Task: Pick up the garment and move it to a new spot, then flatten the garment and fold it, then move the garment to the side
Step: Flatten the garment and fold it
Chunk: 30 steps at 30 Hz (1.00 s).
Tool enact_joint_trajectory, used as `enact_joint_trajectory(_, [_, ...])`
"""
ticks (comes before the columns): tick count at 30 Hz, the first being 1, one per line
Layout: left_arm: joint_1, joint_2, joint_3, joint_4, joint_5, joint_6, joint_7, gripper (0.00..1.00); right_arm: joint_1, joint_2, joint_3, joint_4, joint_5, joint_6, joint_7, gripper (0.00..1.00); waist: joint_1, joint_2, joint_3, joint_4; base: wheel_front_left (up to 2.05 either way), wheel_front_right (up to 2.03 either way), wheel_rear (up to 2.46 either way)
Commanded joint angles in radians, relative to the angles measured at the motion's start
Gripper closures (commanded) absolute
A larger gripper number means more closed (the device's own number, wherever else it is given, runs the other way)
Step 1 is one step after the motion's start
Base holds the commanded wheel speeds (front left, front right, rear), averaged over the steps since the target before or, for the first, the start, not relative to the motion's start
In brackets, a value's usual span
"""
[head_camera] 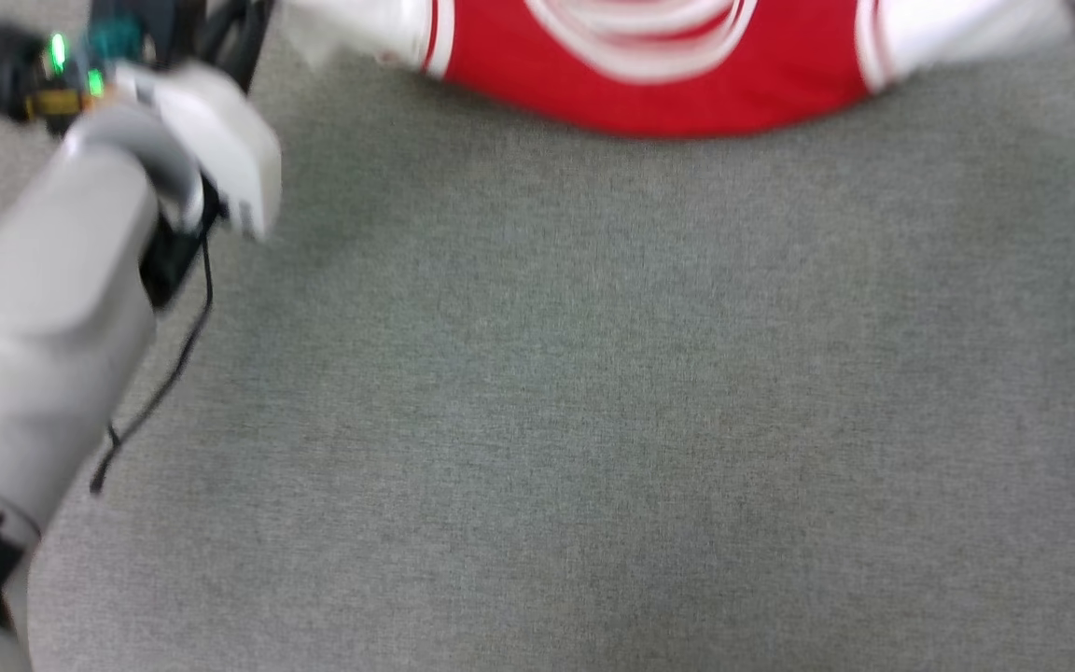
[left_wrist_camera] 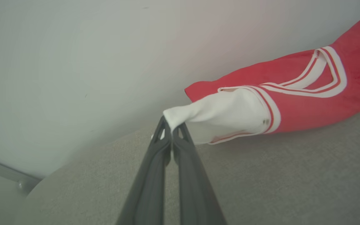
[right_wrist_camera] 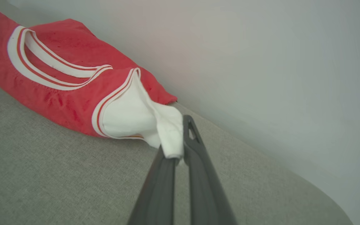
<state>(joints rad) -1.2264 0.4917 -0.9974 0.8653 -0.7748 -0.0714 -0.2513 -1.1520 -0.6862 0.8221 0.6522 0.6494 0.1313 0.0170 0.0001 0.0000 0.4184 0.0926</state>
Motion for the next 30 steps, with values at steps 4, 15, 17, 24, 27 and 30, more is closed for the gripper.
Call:
enact_joint_trajectory(4, [0.187,0.013,0.004,-0.066,-0.032,0.04,-0.011,1.0,0.171,-0.027,0.005,-0.053,0.046,-0.001,-0.031,1.0,-0.0001,0.0,-0.077,0.0,0.0,0.0,0.0])
enact_joint_trajectory(15, [0.594,0.095,-0.011,-0.21,-0.104,0.136,-0.014,1.0,0.603,-0.09,-0.07,-0.153,0.092,-0.001,-0.05,1.0,-0.0001,0.0,-0.226,-0.02,0.0,0.0,0.0])
enact_joint_trajectory(17, [0.654,0.116,-0.014,-0.222,-0.116,0.144,-0.015,1.0,0.678,-0.096,-0.092,-0.164,0.087,-0.001,-0.037,1.0,-0.0001,0.0,-0.256,-0.026,0.0,0.0,0.0])
enact_joint_trajectory(24, [0.896,0.195,-0.044,-0.359,-0.161,0.221,0.012,1.0,1.062,-0.108,-0.249,-0.262,0.095,-0.001,0.024,1.0,-0.0001,0.0,-0.384,-0.036,0.0,0.0,0.0])
enact_joint_trajectory(27, [0.957,0.23,-0.058,-0.413,-0.172,0.247,0.028,1.0,1.179,-0.106,-0.307,-0.312,0.074,-0.001,0.066,1.0,-0.0001,0.0,-0.418,-0.035,0.0,0.0,0.0])
enact_joint_trajectory(30, [1.014,0.256,-0.07,-0.464,-0.184,0.272,0.042,1.0,1.294,-0.088,-0.371,-0.362,0.064,-0.001,0.112,1.0,-0.0001,0.0,-0.441,-0.028,0.0,0.0,0.0])
